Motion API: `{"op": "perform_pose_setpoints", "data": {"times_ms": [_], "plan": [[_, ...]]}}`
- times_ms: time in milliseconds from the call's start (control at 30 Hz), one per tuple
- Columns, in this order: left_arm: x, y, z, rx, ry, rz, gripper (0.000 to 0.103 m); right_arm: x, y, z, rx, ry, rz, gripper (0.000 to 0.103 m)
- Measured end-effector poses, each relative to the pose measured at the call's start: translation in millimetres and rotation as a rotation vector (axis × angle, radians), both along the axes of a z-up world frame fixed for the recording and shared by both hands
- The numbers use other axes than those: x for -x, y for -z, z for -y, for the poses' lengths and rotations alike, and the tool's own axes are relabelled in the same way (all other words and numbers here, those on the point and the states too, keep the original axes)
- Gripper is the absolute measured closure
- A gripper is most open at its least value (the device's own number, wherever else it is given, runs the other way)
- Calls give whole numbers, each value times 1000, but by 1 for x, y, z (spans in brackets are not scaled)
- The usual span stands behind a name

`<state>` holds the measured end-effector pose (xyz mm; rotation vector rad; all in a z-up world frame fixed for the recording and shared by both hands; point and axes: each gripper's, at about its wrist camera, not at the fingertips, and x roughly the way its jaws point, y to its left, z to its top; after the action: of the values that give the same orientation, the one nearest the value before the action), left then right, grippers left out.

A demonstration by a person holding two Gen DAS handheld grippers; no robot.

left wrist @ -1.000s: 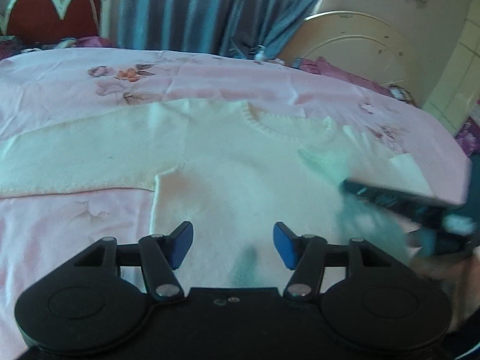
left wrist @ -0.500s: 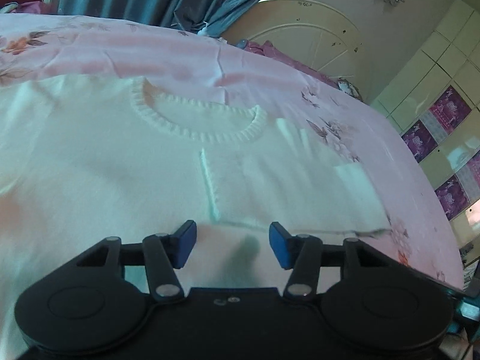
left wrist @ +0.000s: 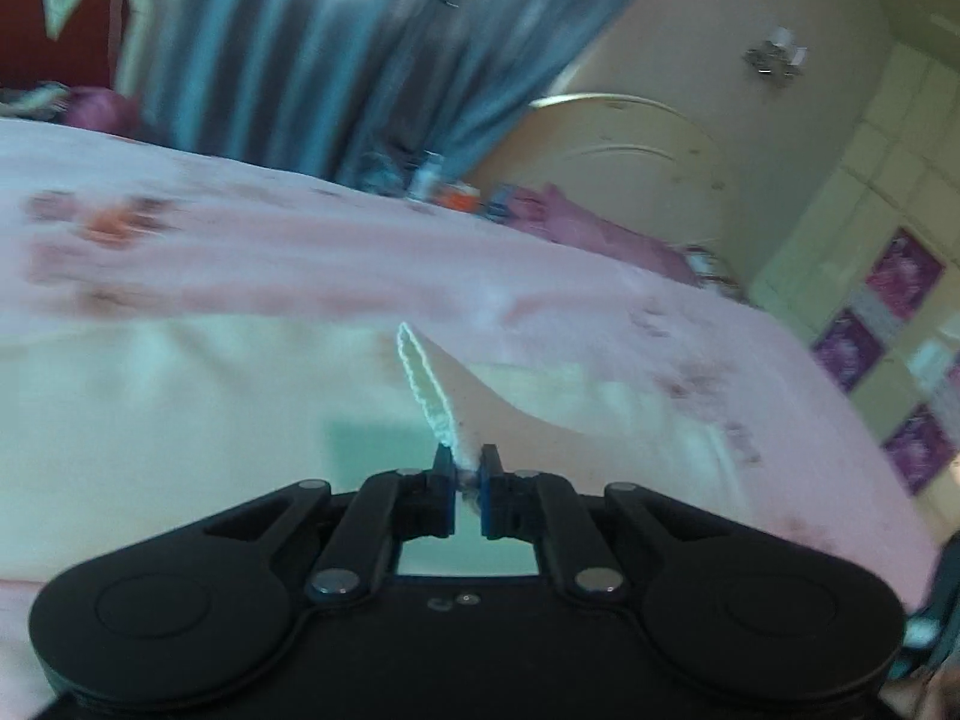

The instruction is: Fold small clothes

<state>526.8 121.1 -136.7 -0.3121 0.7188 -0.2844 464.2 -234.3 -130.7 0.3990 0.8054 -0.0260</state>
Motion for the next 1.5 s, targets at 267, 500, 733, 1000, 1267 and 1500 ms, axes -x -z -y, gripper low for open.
{"op": "perform_pose_setpoints", "data": {"times_ms": [267, 500, 733, 1000, 1267, 1500], "plan": [[15, 23, -43, 1, -87, -60, 96, -4, 1, -11, 80, -39, -4, 67], [8, 33, -49, 18, -102, -94, 96, -4, 1, -9, 103, -28, -7, 79], [5, 41, -51, 21, -64, -104, 90, 7, -36, -8, 84, -37, 117, 80], [5, 37, -48, -29, -81, -86, 80, -24, -7, -19, 165, -68, -42, 80], [6, 17, -34, -150, -63, 25, 62, -50, -27, -31, 167, -142, 74, 80], [-20, 39, -18, -196, -27, 11, 61, -94, 2, -12, 212, -97, 3, 100]]}}
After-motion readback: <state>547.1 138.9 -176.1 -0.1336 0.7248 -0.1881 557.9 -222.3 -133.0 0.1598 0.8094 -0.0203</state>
